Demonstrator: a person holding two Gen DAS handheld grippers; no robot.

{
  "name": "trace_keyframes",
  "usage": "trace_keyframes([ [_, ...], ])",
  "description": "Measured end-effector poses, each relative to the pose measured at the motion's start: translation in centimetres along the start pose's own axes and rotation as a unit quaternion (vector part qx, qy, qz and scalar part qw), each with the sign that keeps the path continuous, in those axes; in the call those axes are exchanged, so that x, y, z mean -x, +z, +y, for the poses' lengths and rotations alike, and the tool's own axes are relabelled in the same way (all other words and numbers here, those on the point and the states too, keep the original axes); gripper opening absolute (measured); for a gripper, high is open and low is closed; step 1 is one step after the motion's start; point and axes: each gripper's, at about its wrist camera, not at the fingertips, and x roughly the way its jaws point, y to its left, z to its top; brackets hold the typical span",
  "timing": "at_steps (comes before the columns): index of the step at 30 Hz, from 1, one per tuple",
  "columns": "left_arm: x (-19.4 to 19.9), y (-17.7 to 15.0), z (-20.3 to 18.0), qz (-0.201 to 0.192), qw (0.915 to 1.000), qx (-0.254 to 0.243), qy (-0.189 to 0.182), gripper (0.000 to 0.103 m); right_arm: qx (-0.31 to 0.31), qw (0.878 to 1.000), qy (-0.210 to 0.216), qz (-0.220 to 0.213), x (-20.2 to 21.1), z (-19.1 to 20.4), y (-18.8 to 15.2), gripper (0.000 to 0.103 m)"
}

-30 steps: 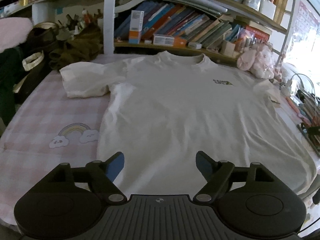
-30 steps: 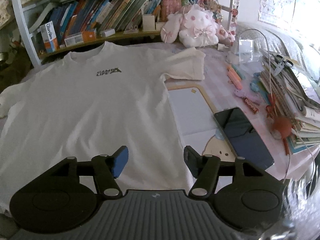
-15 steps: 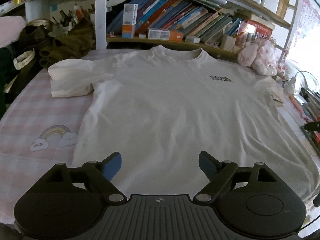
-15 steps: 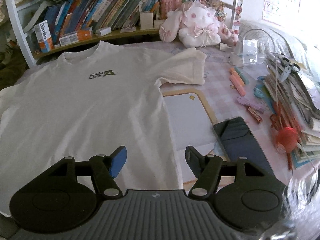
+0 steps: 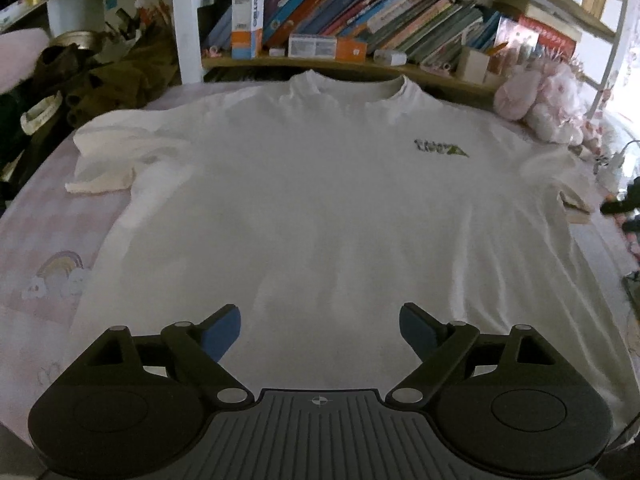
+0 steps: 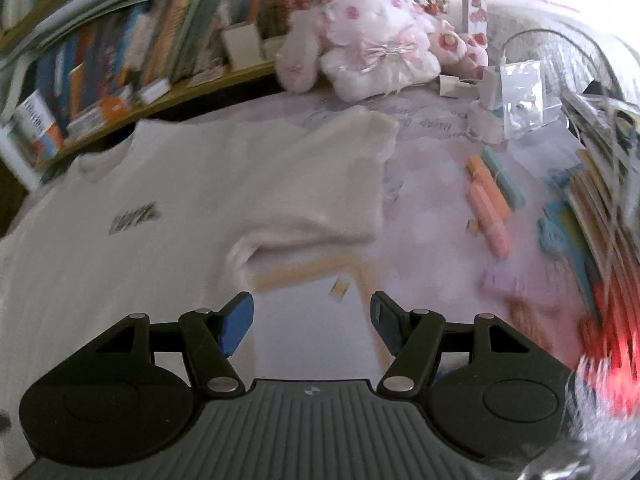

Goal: Fold clothes
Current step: 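Release the hem and move the open right gripper to the shirt's side edge, then grasp the shirt side with the right gripper and fold it over the body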

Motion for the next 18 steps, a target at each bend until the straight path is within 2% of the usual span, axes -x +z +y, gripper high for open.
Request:
trace_keyframes([
  [5,0.3,-0.3,-1.5,0.018,0.9991,0.012,0.035,0.089,-0.048,0.999,0.018,0.012,-4.2,-4.6,4.9,0.062],
  [9,0.4,-0.5,-1.9,0.029,0.9973,0.033,0.059,0.089,-0.066,0.997,0.024,0.017,-6.9,-6.8,7.4,0.060],
  [13,0.1,-0.4,-2.3,0.038,0.9957,0.046,0.071,0.089,-0.073,0.996,0.035,0.021,-8.6,-7.6,8.3,0.057],
  [16,-0.2,-0.3,-2.8,0.044,0.9956,0.038,0.074,0.089,-0.080,0.996,0.046,0.018,-9.4,-7.9,8.6,0.054],
  [17,-0.2,-0.3,-3.1,0.045,0.9956,0.033,0.074,0.089,-0.082,0.995,0.047,0.015,-9.6,-7.9,8.8,0.053],
  [18,-0.2,-0.3,-3.2,0.044,0.9954,0.030,0.080,0.089,-0.083,0.995,0.048,0.013,-9.8,-7.9,8.9,0.046],
])
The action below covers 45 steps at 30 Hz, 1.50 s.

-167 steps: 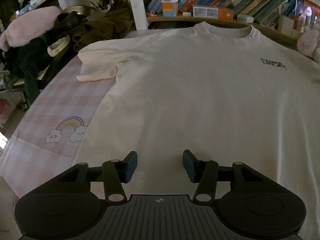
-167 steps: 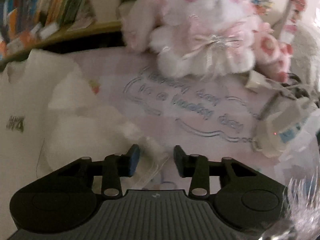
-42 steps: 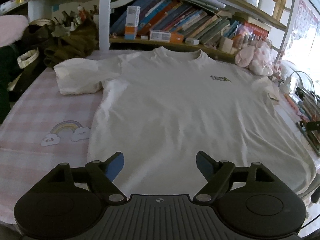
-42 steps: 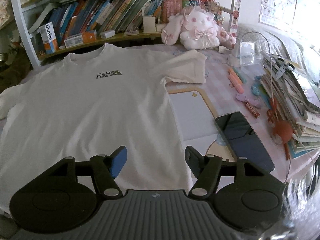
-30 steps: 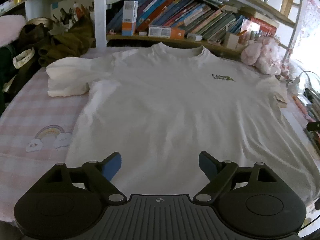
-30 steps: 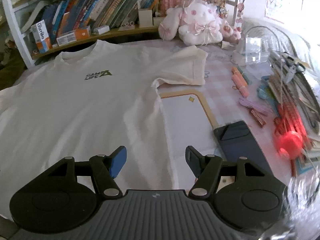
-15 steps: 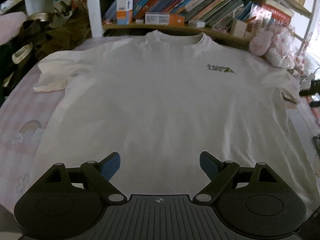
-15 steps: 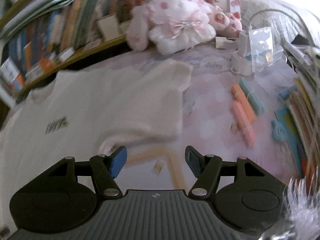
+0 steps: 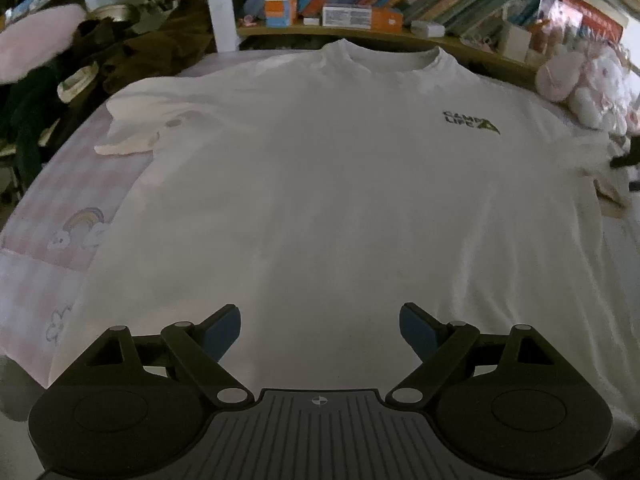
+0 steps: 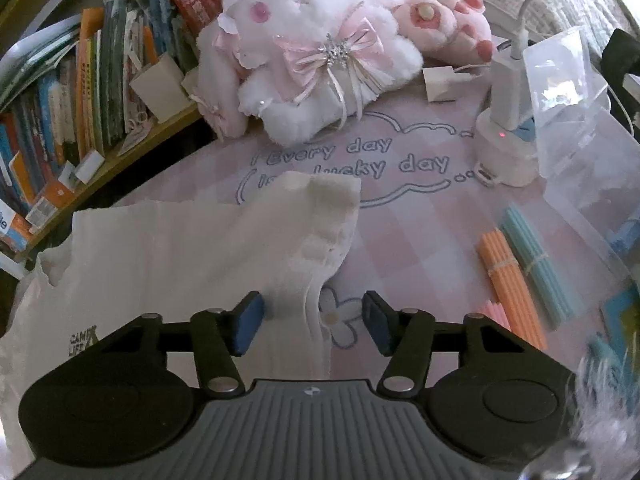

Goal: Fold clothes

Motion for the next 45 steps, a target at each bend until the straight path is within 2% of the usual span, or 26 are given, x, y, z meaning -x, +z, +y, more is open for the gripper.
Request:
trace_keyframes([
  [4,-0.2,0.0,-0.2,-0.001,1.0000,-0.003,0.004,0.089,-0.002,1.000,0.014,0.003,-0.6,0.2,0.0,0.020],
  [6,-0.5,0.0,0.1,-0.001,1.0000,-0.003,-0.001,0.089,0.002,1.000,0.006,0.003,-0.8,0.3,0.0,0.008],
  [10,-1.0,0.1,0.8,-0.001,0.9999,-0.005,-0.013,0.089,0.019,0.999,-0.025,-0.007,-0.5,1.6,0.1,0.007],
  [14,-1.1,0.2,2.4,-0.011,0.9996,-0.010,-0.025,0.089,0.092,0.993,-0.068,-0.041,0.4,5.7,0.1,0.007],
  [18,-0.7,0.1,4.3,-0.021,0.9992,-0.006,-0.034,0.089,0.196,0.974,-0.087,-0.078,1.3,12.6,-0.7,0.007],
  [21,-0.8,0.1,6.2,-0.022,0.9990,0.006,-0.037,0.089,0.287,0.954,-0.044,-0.071,0.7,18.5,-3.4,0.007],
  [22,-0.9,0.1,6.8,-0.021,0.9990,0.010,-0.039,0.089,0.317,0.946,-0.030,-0.069,0.5,20.5,-4.3,0.008],
  [23,-1.1,0.1,7.5,-0.019,0.9989,0.015,-0.041,0.089,0.345,0.936,-0.013,-0.064,0.2,22.4,-5.3,0.017],
  [24,-1.2,0.2,8.0,-0.018,0.9988,0.018,-0.042,0.089,0.360,0.932,0.018,-0.042,-0.4,23.7,-6.5,0.039],
  [26,-1.3,0.3,9.0,-0.018,0.9986,0.023,-0.044,0.089,0.347,0.936,0.059,-0.019,-0.5,24.0,-7.9,0.060],
  [29,-1.6,0.3,10.0,-0.016,0.9984,0.027,-0.047,0.089,0.326,0.938,0.116,0.013,-0.5,24.2,-9.9,0.059],
  [36,-2.3,0.5,10.6,-0.009,0.9980,0.025,-0.058,0.089,0.336,0.937,0.095,0.018,1.3,20.7,-10.7,0.058],
  [39,-2.6,0.8,10.2,-0.009,0.9979,0.016,-0.062,0.089,0.356,0.932,0.068,0.011,1.7,19.7,-10.5,0.056],
  [43,-2.5,0.7,9.6,-0.011,0.9978,0.004,-0.065,0.089,0.404,0.912,0.068,-0.001,2.4,20.2,-10.3,0.056],
  [45,-2.7,0.7,9.4,-0.006,0.9977,0.006,-0.067,0.089,0.446,0.893,0.060,0.007,1.7,20.8,-11.1,0.056],
])
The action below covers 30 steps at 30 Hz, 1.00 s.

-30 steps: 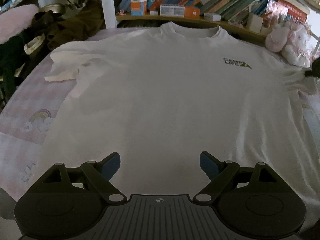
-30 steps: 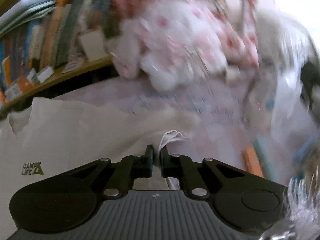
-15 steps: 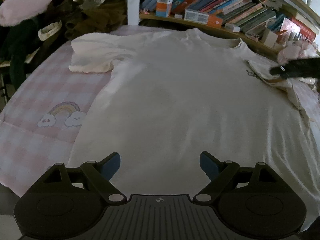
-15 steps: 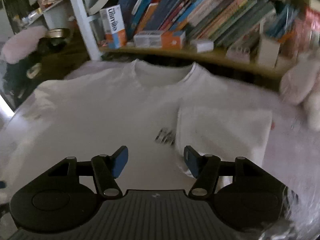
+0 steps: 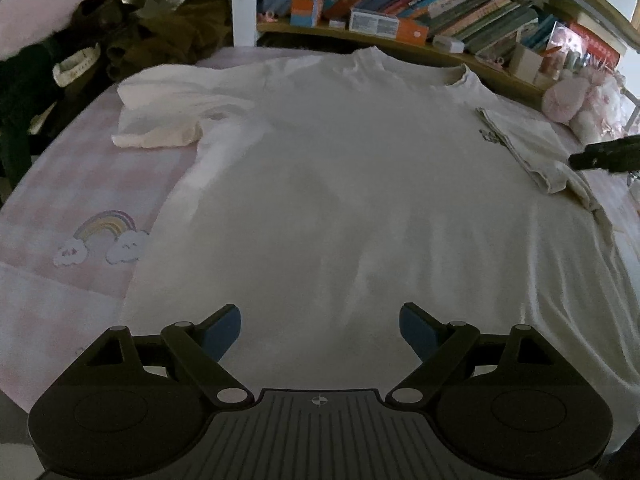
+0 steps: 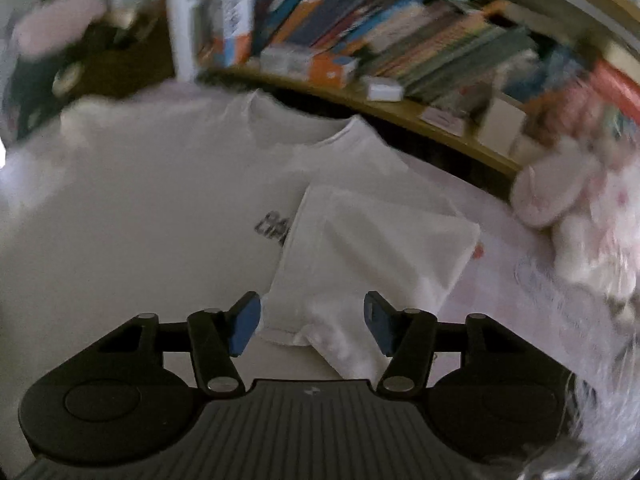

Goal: Fold clothes

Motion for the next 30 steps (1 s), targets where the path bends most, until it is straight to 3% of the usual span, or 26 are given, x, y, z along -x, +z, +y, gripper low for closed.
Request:
trace_keyframes([
  [5,0.2,-0.1,-0.5,-0.003,1.0000,-0.002,0.003,0.089,0.156,0.987,0.022,0.026,-1.9,3.9,-0.9,0.047],
  [7,0.3,-0.3,-0.5,-0.002,1.0000,-0.001,0.005,0.089,0.203,0.978,0.020,0.040,-2.7,4.9,-1.3,0.038],
  [11,0.6,-0.5,-0.4,-0.003,0.9998,0.012,0.013,0.089,0.167,0.984,0.024,0.058,-4.2,3.6,-0.9,0.022],
  [15,0.9,-0.7,0.0,-0.006,0.9995,0.023,0.019,0.089,0.048,0.996,0.053,0.058,-4.4,0.7,0.2,0.007],
  [18,1.0,-0.8,0.0,-0.008,0.9994,0.028,0.022,0.089,-0.092,0.992,0.089,0.005,-2.0,-1.3,1.0,0.006],
  [20,0.9,-0.8,-0.1,-0.007,0.9994,0.028,0.018,0.089,-0.143,0.984,0.101,-0.006,-1.4,-1.7,1.0,0.007],
  [22,0.8,-0.8,-0.2,-0.005,0.9995,0.027,0.014,0.089,-0.121,0.987,0.098,0.031,-2.5,-0.7,0.7,0.009],
  [24,0.9,-0.7,-0.5,-0.008,0.9997,0.019,0.012,0.089,-0.080,0.991,0.074,0.075,-3.8,0.4,0.2,0.027],
  [28,1.2,-1.0,-1.0,-0.011,0.9998,0.002,0.017,0.089,-0.081,0.991,0.094,0.044,-2.7,0.2,1.3,0.039],
  [30,1.2,-1.4,-0.8,-0.005,0.9998,0.005,0.019,0.089,-0.082,0.993,0.087,0.014,-2.7,0.1,2.9,0.040],
])
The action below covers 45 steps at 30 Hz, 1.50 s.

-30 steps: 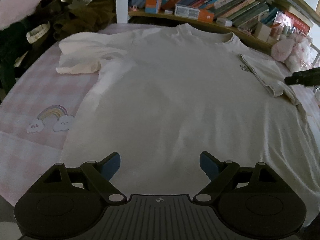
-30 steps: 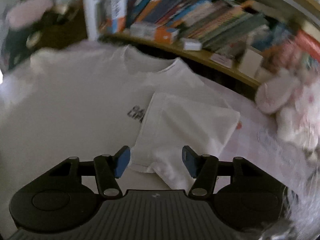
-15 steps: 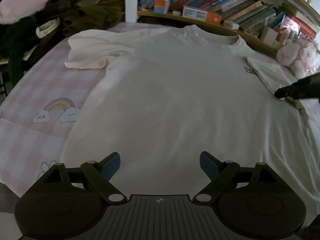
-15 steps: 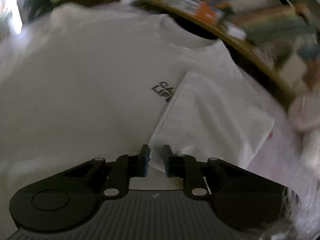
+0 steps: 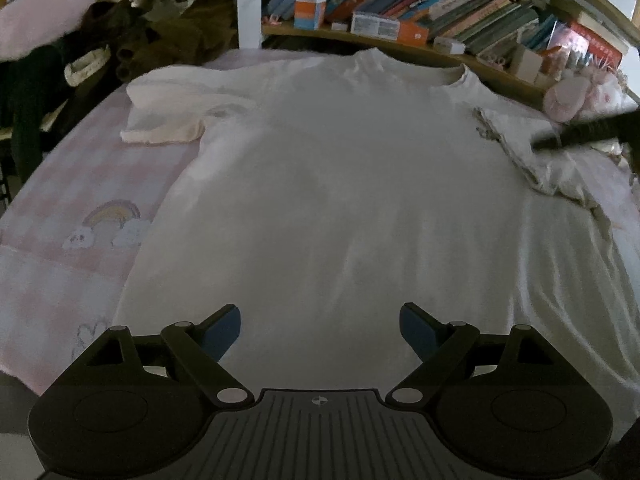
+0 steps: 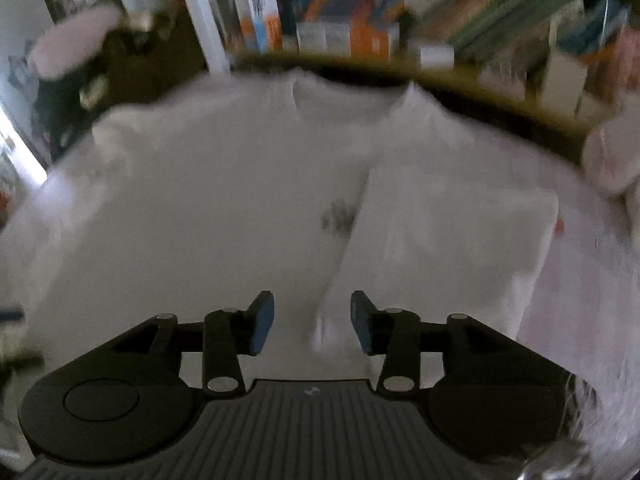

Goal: Fold clothes

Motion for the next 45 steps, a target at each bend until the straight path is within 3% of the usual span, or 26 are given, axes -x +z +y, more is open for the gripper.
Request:
trace_keyframes([
  [3,0.1,-0.1,0.4,0.004,1.0000,0.005,0.005,0.089,0.001,0.997,-0.070,-0.027,-2.0,0.4,2.3,0.040],
  [7,0.7,-0.4,0.8,0.004,0.9998,-0.001,0.018,0.089,-0.055,0.990,-0.126,-0.026,-7.1,-0.1,5.3,0.035],
  [10,1.1,-0.9,1.3,0.009,0.9995,-0.004,0.030,0.089,-0.103,0.983,-0.150,-0.016,-9.4,-1.3,5.7,0.027],
  [14,1.3,-1.0,2.5,0.016,0.9991,0.007,0.039,0.089,-0.128,0.976,-0.171,-0.040,-9.4,-2.0,5.4,0.009],
  [17,1.1,-0.6,3.1,0.019,0.9990,0.011,0.039,0.089,-0.141,0.974,-0.160,-0.074,-8.6,-2.0,5.3,0.009],
  [19,0.7,-0.3,3.2,0.020,0.9991,0.009,0.035,0.089,-0.141,0.976,-0.151,-0.067,-9.0,-2.1,5.3,0.010],
  [21,0.6,0.1,3.1,0.016,0.9995,0.000,0.028,0.089,-0.139,0.979,-0.145,-0.043,-9.8,-2.3,5.2,0.022],
  [23,0.4,0.4,2.9,0.012,0.9997,-0.009,0.020,0.089,-0.146,0.978,-0.139,-0.055,-8.9,-2.1,4.9,0.029],
  [28,-0.1,1.0,2.5,0.000,0.9998,-0.019,-0.003,0.089,-0.132,0.982,-0.110,-0.078,-4.1,-0.6,2.6,0.035],
  [35,-0.4,1.8,2.5,-0.021,0.9987,-0.025,-0.040,0.089,-0.073,0.988,-0.131,-0.044,1.8,4.0,-5.2,0.041],
  [45,-0.5,1.9,1.6,-0.022,0.9942,-0.061,-0.086,0.089,-0.156,0.972,-0.175,-0.028,7.0,8.5,-12.9,0.050],
])
